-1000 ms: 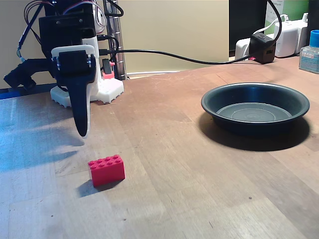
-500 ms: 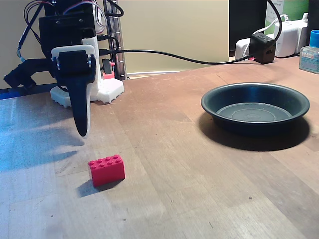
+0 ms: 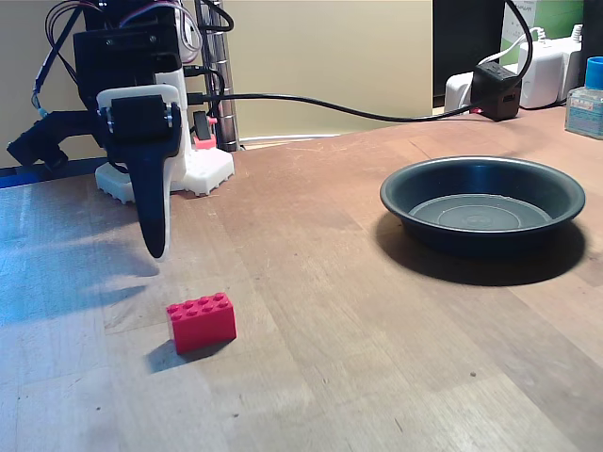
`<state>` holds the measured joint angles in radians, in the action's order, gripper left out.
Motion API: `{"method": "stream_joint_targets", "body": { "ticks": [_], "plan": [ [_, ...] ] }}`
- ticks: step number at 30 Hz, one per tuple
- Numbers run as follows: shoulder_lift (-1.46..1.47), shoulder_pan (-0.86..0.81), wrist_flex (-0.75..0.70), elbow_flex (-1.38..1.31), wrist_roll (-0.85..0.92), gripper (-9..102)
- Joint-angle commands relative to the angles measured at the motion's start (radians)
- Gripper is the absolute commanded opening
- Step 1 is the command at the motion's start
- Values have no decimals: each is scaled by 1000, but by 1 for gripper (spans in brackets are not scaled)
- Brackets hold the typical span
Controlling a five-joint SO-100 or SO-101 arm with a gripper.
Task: Grasp a lego block and put it in the bin.
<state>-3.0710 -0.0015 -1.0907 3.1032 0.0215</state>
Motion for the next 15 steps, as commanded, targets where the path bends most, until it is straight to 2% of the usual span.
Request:
{"method": "stream_joint_targets", "body": {
  "ticks": [1,15],
  "plan": [
    [6,5,12,32,6,0],
    [11,5,-20,-80,6,0]
  ]
}}
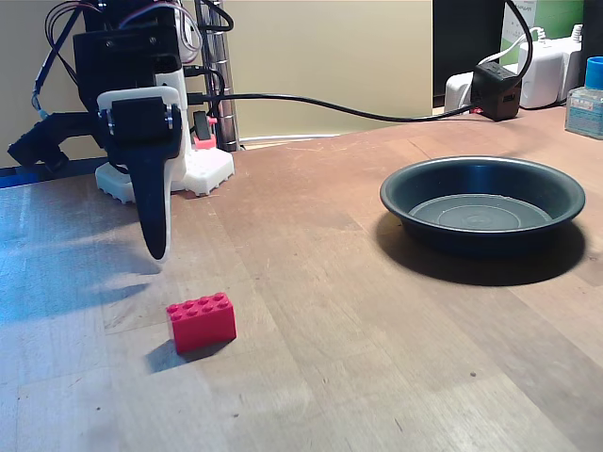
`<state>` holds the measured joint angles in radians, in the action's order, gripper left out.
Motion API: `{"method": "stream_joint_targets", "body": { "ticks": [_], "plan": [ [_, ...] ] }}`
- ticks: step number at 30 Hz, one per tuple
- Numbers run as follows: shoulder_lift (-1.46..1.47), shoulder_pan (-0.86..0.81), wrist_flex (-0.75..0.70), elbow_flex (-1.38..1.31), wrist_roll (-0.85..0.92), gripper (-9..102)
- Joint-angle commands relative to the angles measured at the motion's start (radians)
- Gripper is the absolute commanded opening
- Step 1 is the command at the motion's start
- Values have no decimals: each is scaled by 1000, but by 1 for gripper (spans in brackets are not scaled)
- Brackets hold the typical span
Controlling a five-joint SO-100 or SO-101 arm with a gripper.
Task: Grasp a lego block and put it in the bin.
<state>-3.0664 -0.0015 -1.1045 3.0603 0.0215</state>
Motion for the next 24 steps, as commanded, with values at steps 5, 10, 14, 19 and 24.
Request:
{"method": "stream_joint_targets", "body": {
  "ticks": [5,10,14,19,24],
  "plan": [
    [20,5,-103,-141,6,0],
    [206,0,-212,-342,43,0],
    [402,-11,-278,-552,118,0],
    [621,5,-298,-795,132,1],
    [873,5,-284,-977,190,1]
  ]
}}
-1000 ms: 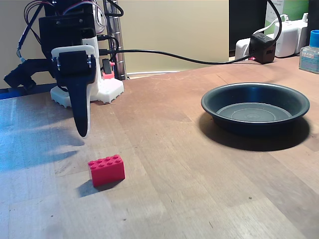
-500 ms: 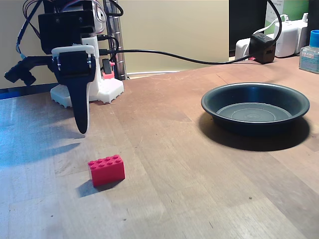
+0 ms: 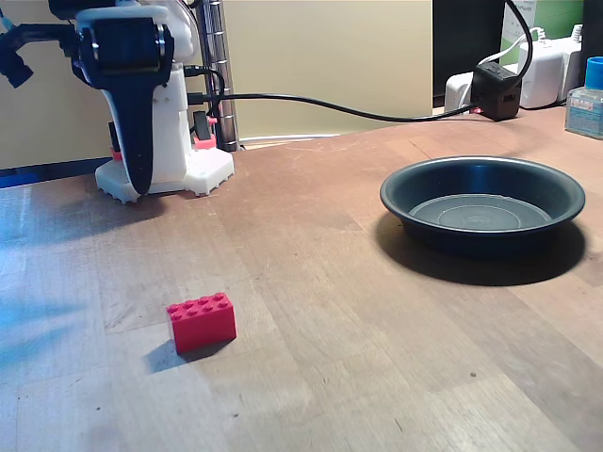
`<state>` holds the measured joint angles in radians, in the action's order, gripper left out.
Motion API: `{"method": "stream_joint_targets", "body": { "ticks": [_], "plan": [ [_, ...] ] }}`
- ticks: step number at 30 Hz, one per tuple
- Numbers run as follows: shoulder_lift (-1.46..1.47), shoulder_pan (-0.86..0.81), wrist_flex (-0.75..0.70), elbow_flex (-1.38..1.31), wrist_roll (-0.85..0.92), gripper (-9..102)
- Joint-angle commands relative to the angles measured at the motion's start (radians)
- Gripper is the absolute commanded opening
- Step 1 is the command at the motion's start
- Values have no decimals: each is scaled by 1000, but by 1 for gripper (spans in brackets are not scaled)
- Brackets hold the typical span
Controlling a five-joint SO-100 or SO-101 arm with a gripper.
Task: Grasp a lego block and put it in the bin.
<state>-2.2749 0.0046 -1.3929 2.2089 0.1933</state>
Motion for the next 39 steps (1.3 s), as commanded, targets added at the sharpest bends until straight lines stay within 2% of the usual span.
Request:
{"method": "stream_joint_targets", "body": {
  "ticks": [1,15,18,23,39],
  "plan": [
    [132,-2,5,-164,23,1],
    [525,89,5,-491,28,1],
    [588,91,5,-537,28,7],
    [643,91,5,-552,28,19],
    [770,84,117,-548,84,20]
  ]
}}
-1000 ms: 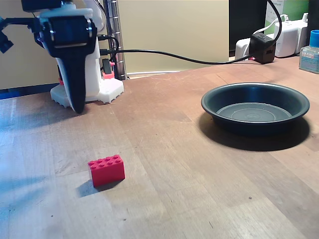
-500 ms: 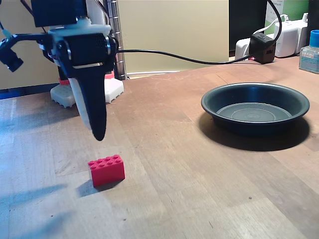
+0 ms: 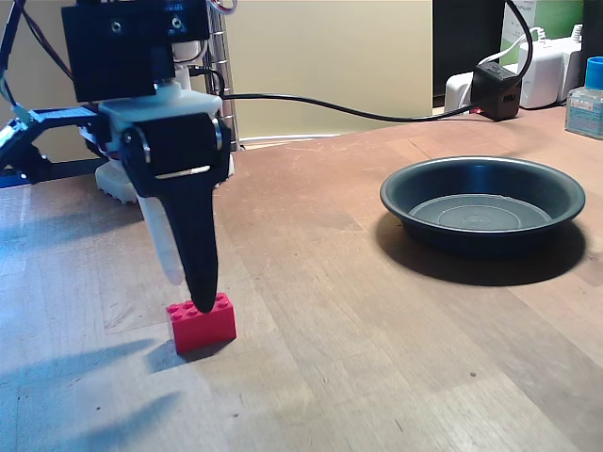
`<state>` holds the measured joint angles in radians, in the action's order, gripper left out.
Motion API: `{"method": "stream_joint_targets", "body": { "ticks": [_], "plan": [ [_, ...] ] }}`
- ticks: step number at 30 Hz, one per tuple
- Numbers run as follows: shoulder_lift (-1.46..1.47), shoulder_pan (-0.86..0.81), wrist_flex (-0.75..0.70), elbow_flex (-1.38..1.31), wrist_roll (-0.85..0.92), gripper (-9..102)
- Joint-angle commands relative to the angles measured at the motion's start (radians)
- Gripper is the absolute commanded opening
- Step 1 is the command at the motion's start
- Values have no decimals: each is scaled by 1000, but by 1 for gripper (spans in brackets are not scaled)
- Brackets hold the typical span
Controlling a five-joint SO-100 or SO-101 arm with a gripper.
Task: Grasp a lego block and put it in the bin.
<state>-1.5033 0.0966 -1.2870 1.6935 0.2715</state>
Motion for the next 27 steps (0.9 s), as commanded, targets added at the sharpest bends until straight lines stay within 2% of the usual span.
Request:
{"method": "stream_joint_targets", "body": {
  "ticks": [1,15,22,27],
  "plan": [
    [3,-5,11,-32,3,20],
    [123,-3,32,-44,0,19],
    [124,-2,34,-34,0,2],
    [126,-2,34,-32,0,-1]
  ]
}}
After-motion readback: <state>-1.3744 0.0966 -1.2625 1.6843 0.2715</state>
